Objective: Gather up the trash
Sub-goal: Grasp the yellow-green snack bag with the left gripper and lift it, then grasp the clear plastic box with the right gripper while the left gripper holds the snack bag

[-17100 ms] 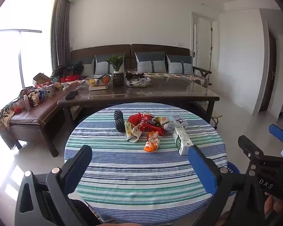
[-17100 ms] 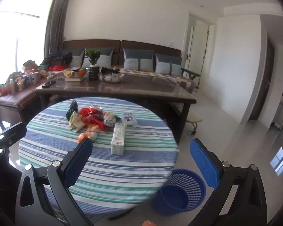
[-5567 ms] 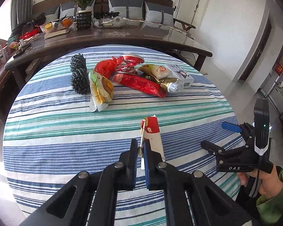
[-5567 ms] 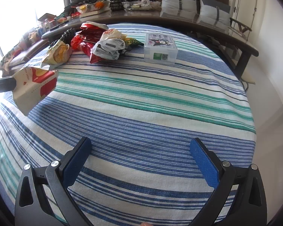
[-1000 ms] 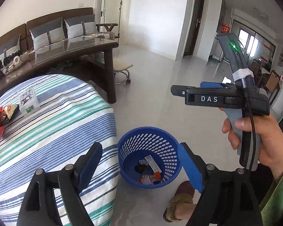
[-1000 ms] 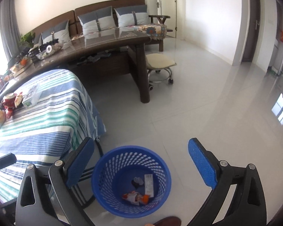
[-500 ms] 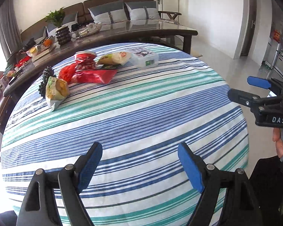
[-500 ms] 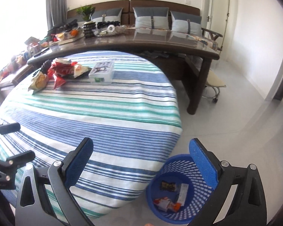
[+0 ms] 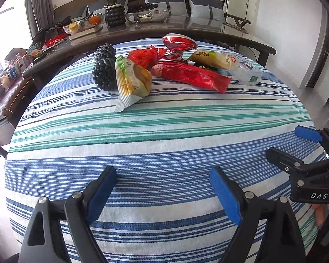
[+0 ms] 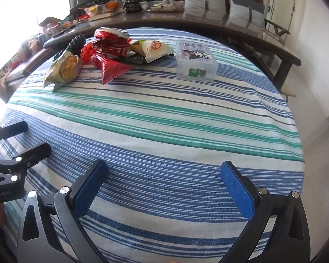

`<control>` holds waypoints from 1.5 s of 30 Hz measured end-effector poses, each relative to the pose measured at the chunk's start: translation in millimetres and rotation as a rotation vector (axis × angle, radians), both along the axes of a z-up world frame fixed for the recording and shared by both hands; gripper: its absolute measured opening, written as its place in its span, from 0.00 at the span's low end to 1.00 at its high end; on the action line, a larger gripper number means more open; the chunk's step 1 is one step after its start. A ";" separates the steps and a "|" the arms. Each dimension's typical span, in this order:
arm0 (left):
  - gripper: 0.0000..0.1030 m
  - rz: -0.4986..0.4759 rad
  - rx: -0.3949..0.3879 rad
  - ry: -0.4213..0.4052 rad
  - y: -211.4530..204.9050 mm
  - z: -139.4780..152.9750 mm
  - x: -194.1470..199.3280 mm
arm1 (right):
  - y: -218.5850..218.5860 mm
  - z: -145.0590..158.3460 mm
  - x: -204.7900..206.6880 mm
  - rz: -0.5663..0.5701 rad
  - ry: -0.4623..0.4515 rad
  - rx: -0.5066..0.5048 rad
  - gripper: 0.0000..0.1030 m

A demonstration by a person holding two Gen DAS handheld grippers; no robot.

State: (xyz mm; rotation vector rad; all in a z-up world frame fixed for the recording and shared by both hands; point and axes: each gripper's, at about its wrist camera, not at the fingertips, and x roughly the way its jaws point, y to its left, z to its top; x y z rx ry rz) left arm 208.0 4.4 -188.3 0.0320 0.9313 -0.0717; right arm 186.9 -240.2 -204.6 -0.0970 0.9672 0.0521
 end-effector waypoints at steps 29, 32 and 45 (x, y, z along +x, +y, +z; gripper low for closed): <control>0.57 -0.007 0.033 -0.016 12.2 6.8 31.1 | -2.6 1.8 -2.8 0.001 -0.002 0.007 1.00; 0.80 0.050 0.069 -0.030 14.1 3.8 32.2 | -2.4 2.0 -2.8 0.000 -0.002 0.006 1.00; 0.90 0.070 0.002 0.003 27.0 -0.9 37.3 | -42.7 8.0 62.4 -0.117 0.065 0.058 0.98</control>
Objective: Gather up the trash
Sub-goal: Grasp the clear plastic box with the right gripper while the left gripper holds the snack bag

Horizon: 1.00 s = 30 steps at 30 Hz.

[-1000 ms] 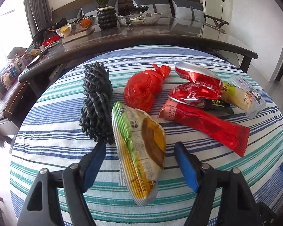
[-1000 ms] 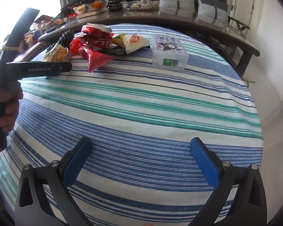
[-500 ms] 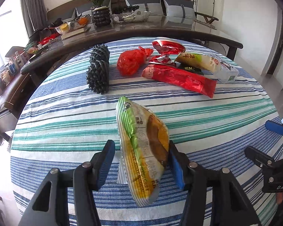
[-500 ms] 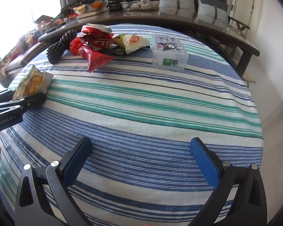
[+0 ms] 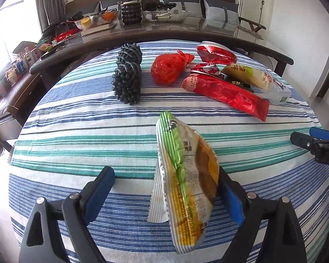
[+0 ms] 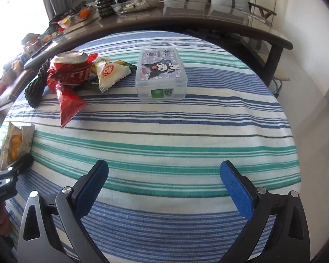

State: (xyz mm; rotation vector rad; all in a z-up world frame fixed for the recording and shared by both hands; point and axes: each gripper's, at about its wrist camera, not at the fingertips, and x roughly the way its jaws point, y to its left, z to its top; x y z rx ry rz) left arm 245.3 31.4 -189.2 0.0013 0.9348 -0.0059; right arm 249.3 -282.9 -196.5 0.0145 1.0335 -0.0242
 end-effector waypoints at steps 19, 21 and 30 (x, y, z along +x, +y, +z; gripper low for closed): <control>0.96 -0.005 0.003 0.008 -1.5 -0.8 6.0 | 10.4 12.8 -9.2 -0.011 -0.077 -0.091 0.61; 0.96 -0.005 0.002 0.008 -0.7 -0.7 6.0 | 21.5 13.0 -37.2 0.022 -0.087 -0.057 0.61; 0.96 -0.081 0.005 0.067 17.1 1.1 -12.2 | 55.0 -2.2 -58.8 0.134 -0.070 -0.043 0.87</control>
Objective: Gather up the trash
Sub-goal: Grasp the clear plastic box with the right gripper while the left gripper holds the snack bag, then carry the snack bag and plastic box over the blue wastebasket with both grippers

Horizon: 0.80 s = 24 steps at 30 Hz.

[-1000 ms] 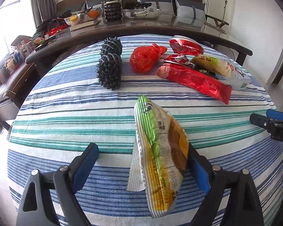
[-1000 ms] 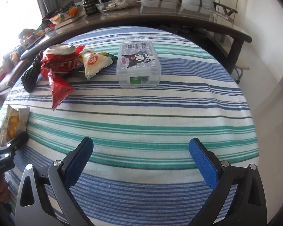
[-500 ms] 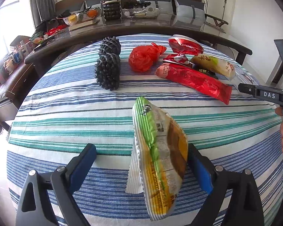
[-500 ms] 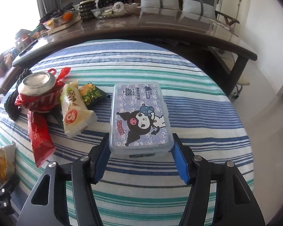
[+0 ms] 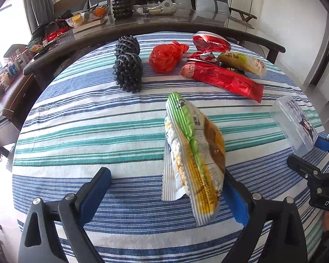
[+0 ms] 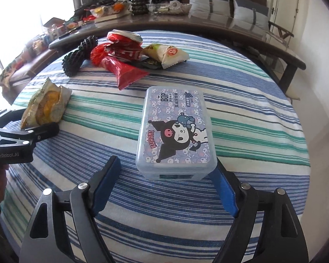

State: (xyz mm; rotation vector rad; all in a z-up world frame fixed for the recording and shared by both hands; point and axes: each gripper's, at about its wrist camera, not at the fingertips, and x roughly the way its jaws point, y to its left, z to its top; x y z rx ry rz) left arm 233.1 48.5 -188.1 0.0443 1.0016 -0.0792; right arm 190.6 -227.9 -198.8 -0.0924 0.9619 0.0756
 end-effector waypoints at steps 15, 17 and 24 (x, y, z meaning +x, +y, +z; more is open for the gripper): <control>0.94 -0.136 -0.061 -0.072 -1.9 28.3 -8.0 | -8.5 1.6 2.3 -0.015 0.024 0.049 0.91; 0.92 -0.138 -0.075 -0.059 -4.1 27.4 -2.8 | -15.9 10.2 11.9 -0.029 0.050 0.064 0.88; 0.59 -0.105 -0.048 -0.006 -10.2 14.4 12.3 | 4.0 27.8 49.3 0.050 0.161 -0.040 0.86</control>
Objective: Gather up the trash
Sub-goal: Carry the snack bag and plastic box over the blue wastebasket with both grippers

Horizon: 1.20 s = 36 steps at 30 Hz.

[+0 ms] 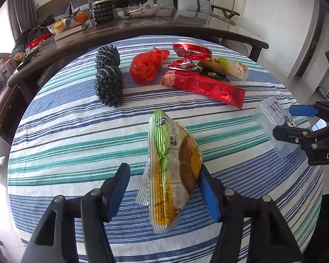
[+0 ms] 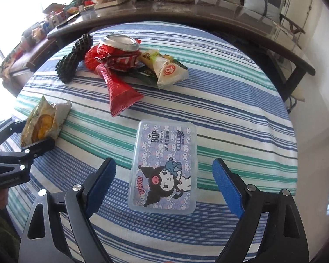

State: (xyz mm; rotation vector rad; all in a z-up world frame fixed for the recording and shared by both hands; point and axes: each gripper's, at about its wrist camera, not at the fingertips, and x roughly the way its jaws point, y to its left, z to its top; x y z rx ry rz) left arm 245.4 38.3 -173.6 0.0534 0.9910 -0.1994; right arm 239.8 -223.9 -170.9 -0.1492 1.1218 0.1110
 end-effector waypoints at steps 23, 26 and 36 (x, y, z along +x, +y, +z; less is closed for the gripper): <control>0.29 -0.154 -0.159 -0.075 -40.9 23.4 -32.8 | -38.6 35.4 -51.5 -0.037 -0.013 0.104 0.62; 0.29 -0.187 -0.159 -0.077 -54.1 23.0 -39.7 | -52.5 41.2 -64.6 -0.054 -0.028 0.133 0.62; 0.29 -0.310 -0.188 -0.070 -131.9 33.7 -67.8 | -133.8 54.9 -107.4 -0.188 -0.085 0.179 0.62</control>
